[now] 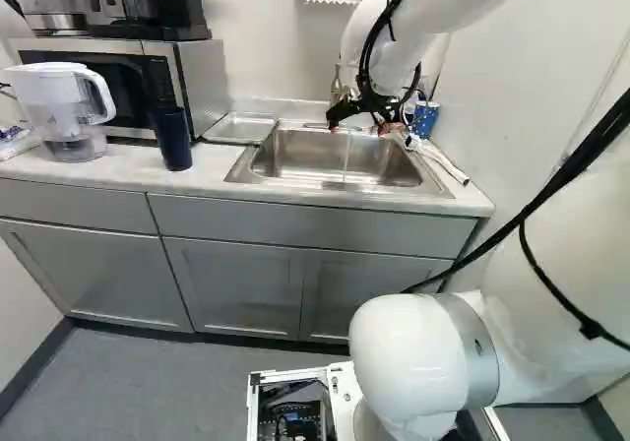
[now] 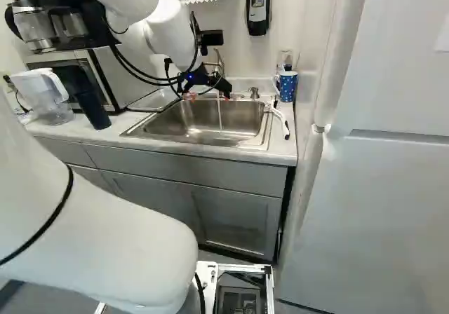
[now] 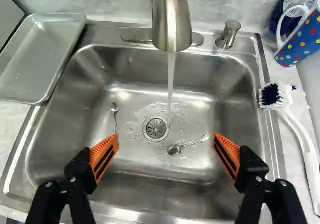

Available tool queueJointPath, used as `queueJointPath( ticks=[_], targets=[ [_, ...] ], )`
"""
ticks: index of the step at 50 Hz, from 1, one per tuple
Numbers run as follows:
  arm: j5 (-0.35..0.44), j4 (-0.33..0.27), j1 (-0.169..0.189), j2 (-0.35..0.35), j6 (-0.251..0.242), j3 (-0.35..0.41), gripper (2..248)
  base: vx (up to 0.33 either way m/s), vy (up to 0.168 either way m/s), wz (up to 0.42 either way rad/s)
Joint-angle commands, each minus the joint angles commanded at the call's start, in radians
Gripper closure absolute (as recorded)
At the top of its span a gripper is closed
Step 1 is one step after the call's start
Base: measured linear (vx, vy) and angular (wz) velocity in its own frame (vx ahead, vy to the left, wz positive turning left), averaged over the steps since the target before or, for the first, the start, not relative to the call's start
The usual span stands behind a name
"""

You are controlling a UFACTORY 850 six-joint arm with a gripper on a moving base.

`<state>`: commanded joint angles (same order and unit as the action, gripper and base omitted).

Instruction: Rinse the cup and place it in the tray

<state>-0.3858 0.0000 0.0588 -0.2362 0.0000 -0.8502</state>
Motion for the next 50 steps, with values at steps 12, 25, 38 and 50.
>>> queueJointPath(
  ticks=[12,25,38,50],
  targets=[
    [0.0,0.0,-0.001,0.0,0.0,0.0,3,0.0,0.0,0.0],
    [0.0,0.0,-0.031,0.013,0.0,-0.011,3,0.0,0.0,0.0],
    [0.0,0.0,-0.079,0.031,0.0,-0.028,3,0.0,0.0,0.0],
    [0.0,0.0,-0.124,0.044,0.0,-0.039,3,0.0,0.0,0.0]
  ],
)
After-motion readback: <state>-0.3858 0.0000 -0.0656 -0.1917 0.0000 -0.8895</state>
